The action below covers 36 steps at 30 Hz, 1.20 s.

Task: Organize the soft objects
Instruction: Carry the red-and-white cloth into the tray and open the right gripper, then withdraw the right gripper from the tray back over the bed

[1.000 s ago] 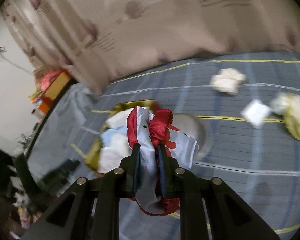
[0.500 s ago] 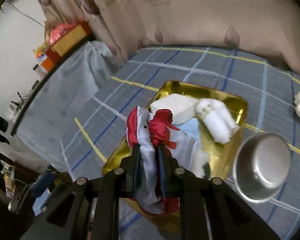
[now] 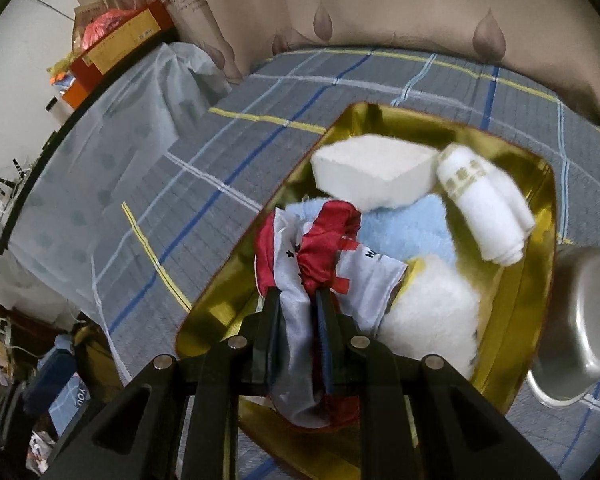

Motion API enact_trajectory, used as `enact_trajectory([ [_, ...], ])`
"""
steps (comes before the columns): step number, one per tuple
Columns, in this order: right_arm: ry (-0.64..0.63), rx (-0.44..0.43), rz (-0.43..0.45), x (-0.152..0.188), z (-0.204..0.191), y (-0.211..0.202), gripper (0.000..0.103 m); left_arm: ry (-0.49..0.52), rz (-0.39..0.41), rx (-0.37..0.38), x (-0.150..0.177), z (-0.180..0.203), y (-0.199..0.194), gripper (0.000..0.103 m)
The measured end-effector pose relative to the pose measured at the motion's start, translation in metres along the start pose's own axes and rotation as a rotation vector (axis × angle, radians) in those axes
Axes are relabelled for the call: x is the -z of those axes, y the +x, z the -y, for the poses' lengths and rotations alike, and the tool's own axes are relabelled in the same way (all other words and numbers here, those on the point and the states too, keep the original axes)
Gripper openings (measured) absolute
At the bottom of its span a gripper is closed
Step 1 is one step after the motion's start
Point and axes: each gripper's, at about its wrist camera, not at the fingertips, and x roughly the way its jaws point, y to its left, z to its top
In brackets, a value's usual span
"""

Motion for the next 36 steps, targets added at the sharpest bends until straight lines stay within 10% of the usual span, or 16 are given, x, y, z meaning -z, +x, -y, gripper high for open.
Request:
enact_trajectory([
  [23,0.011,-0.048,0.219,0.021,0.014,-0.067,0.061,0.068,-0.050,-0.017,0.009,0.013,0.012,0.051],
  [36,0.209,0.443,0.360,0.147,0.185,-0.168,0.073,0.120,-0.071,-0.025,0.019,0.026,0.016,0.051],
])
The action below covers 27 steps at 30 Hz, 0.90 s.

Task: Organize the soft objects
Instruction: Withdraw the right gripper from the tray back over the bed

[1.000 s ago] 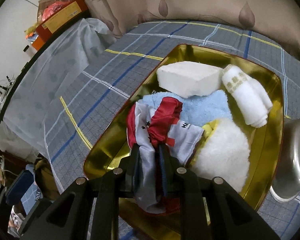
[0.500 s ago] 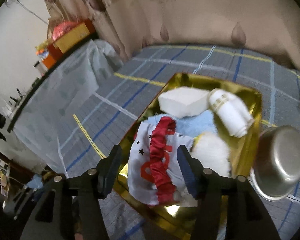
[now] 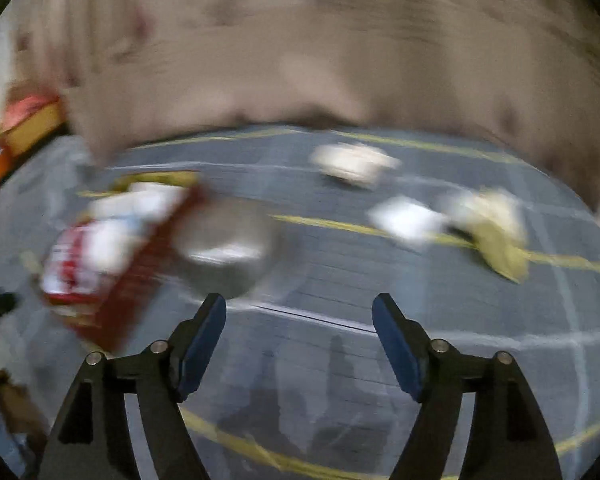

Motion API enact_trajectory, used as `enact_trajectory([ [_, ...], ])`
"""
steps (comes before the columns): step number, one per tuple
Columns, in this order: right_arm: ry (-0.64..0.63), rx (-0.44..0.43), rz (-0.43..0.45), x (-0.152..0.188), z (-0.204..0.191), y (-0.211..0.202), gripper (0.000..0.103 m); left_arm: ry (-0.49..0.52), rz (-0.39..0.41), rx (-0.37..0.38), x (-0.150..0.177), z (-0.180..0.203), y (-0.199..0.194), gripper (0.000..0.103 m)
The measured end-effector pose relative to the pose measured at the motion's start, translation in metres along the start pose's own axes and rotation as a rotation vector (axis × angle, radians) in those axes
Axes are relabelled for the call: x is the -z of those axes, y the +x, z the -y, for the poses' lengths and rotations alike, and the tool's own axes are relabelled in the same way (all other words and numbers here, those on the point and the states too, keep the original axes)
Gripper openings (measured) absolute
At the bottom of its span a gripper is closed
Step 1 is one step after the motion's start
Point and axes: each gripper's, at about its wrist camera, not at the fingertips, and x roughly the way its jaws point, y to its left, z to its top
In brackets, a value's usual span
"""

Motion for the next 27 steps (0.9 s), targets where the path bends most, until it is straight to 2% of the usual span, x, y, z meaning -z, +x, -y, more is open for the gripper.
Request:
enact_trajectory([
  [2,0.056,0.110,-0.013,0.006,0.047,0.003,0.074,0.013,-0.002,-0.001,0.001,0.004,0.000,0.051],
  [6,0.136,0.248,-0.048,0.013,0.116,0.013,0.080,0.049,-0.007,0.004,0.003,0.017,-0.001,0.051],
  [10,0.184,0.311,-0.077,0.020,0.155,0.023,0.082,0.098,-0.017,0.017,0.002,0.035,-0.004,0.051],
  [11,0.215,0.305,-0.090,0.023,0.164,0.025,0.082,0.111,-0.017,0.017,0.001,0.040,-0.005,0.051],
  [13,0.286,0.272,-0.093,0.023,0.176,0.028,0.084,0.140,-0.019,0.026,-0.002,0.051,-0.007,0.051],
  [14,0.303,0.276,-0.097,0.022,0.179,0.029,0.091,0.149,-0.020,0.032,-0.003,0.055,-0.007,0.051],
  [15,0.305,0.289,-0.109,0.021,0.178,0.032,0.097,0.160,-0.022,0.042,-0.006,0.061,-0.008,0.051],
  [17,0.269,0.326,-0.142,0.019,0.171,0.040,0.101,0.187,-0.027,0.065,-0.012,0.075,-0.009,0.051],
  [19,0.242,0.348,-0.158,0.018,0.167,0.044,0.102,0.221,-0.037,0.104,-0.019,0.094,-0.010,0.051],
  [27,0.253,0.329,-0.153,0.024,0.179,0.039,0.103,0.297,-0.112,0.264,-0.059,0.159,-0.002,0.051],
])
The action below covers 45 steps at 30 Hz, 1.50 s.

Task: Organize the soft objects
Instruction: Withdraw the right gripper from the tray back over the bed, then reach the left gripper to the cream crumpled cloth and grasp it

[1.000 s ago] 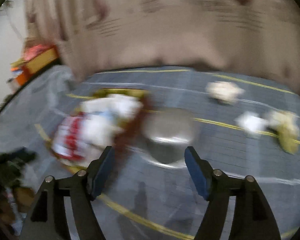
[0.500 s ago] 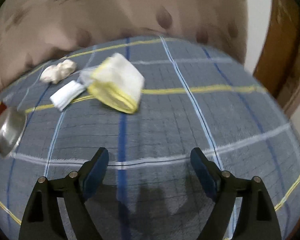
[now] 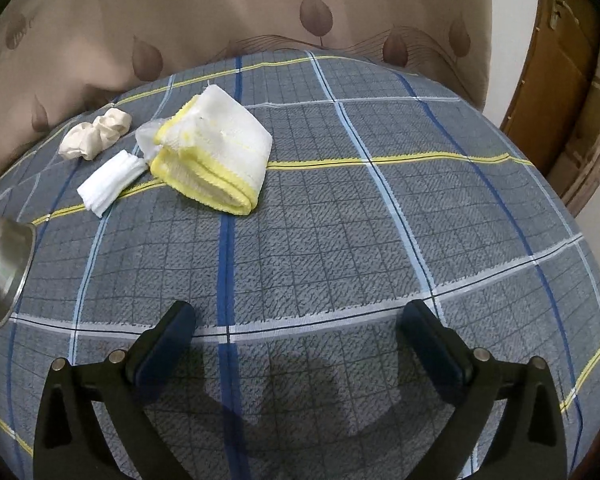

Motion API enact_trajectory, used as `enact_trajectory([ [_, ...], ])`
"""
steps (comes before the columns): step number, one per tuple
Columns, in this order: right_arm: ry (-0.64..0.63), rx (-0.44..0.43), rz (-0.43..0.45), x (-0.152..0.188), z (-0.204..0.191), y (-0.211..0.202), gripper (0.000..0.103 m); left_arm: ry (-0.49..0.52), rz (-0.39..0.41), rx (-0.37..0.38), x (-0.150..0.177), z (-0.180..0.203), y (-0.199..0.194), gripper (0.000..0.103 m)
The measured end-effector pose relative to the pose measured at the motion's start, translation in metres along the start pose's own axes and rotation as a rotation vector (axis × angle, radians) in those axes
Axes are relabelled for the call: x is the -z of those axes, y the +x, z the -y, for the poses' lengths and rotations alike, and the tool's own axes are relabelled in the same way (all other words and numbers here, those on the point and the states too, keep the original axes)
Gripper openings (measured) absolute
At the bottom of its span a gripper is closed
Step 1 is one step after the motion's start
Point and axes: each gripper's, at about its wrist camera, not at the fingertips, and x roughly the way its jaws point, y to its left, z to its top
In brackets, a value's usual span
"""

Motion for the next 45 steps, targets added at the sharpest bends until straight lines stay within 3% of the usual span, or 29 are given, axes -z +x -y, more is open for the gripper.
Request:
enact_trajectory([
  [4,-0.011,0.015,-0.003,0.001,-0.009,-0.004,0.103,0.075,-0.002,0.017,-0.033,0.026,0.013,0.051],
  [9,-0.014,-0.010,0.005,0.003,-0.008,-0.008,0.103,0.160,-0.026,0.099,-0.087,0.062,0.045,0.053],
  [16,-0.023,-0.011,0.005,0.002,-0.011,-0.007,0.103,0.259,-0.079,0.104,-0.150,0.104,0.106,0.053],
  [21,-0.026,-0.026,0.006,0.002,-0.011,-0.007,0.103,0.275,-0.096,0.181,-0.181,0.111,0.144,0.053],
  [24,-0.024,-0.033,0.009,0.002,-0.011,-0.007,0.103,0.297,-0.156,0.234,-0.203,0.115,0.176,0.053],
  [30,-0.020,-0.041,0.012,0.002,-0.010,-0.009,0.103,0.304,-0.247,0.287,-0.226,0.118,0.223,0.053],
  [34,-0.019,-0.041,0.012,0.002,-0.010,-0.009,0.103,0.331,-0.282,0.247,-0.228,0.122,0.248,0.053],
  [39,-0.020,-0.041,0.012,0.001,-0.010,-0.009,0.103,0.310,-0.318,0.281,-0.228,0.127,0.268,0.053],
  [42,-0.018,-0.042,0.011,0.001,-0.010,-0.008,0.103,0.327,-0.321,0.260,-0.222,0.137,0.279,0.055],
  [43,-0.018,-0.041,0.010,0.001,-0.010,-0.008,0.103,0.338,-0.289,0.267,-0.222,0.141,0.277,0.054],
  [45,-0.018,-0.040,0.009,0.001,-0.010,-0.008,0.103,0.348,-0.273,0.254,-0.219,0.144,0.277,0.010],
])
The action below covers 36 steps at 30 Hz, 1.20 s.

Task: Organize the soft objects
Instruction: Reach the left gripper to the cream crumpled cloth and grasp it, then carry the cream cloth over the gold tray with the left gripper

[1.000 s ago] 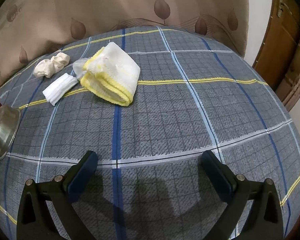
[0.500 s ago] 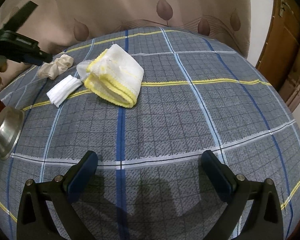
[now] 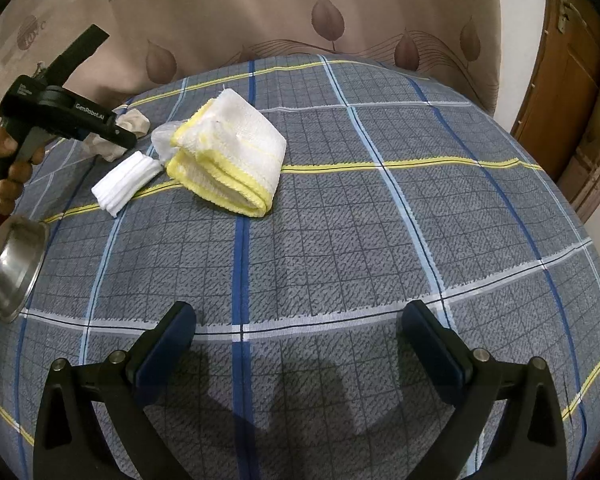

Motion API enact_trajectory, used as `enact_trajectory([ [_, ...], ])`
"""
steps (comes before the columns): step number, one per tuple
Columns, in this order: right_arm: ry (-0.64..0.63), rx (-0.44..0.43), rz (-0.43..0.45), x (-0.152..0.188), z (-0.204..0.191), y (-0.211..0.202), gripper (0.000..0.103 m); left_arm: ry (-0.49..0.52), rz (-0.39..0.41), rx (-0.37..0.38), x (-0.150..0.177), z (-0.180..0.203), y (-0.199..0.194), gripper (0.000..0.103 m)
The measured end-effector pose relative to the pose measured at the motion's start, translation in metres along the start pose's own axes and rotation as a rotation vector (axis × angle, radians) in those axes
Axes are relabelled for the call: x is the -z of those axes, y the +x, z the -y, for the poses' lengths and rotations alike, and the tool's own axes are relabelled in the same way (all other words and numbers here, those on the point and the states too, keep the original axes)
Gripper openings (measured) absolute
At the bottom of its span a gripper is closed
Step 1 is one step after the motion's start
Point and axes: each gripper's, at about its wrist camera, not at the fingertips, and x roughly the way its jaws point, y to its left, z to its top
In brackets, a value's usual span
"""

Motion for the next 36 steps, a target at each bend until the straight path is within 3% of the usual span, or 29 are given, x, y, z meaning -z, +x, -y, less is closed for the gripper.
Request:
enact_trajectory([
  [7,0.002,-0.002,0.000,0.000,0.000,0.001,0.103,-0.171,0.081,0.052,0.020,-0.042,-0.033,0.010],
  [18,-0.002,0.019,-0.004,0.000,-0.001,0.001,0.103,-0.257,0.131,-0.061,0.101,-0.086,-0.100,0.011],
  [28,-0.003,0.028,-0.005,0.000,-0.001,0.001,0.103,-0.292,0.202,-0.141,0.170,-0.078,-0.148,0.012],
  [36,-0.005,0.030,-0.005,0.000,-0.001,0.001,0.103,-0.355,0.261,-0.141,0.232,-0.061,-0.179,0.015],
])
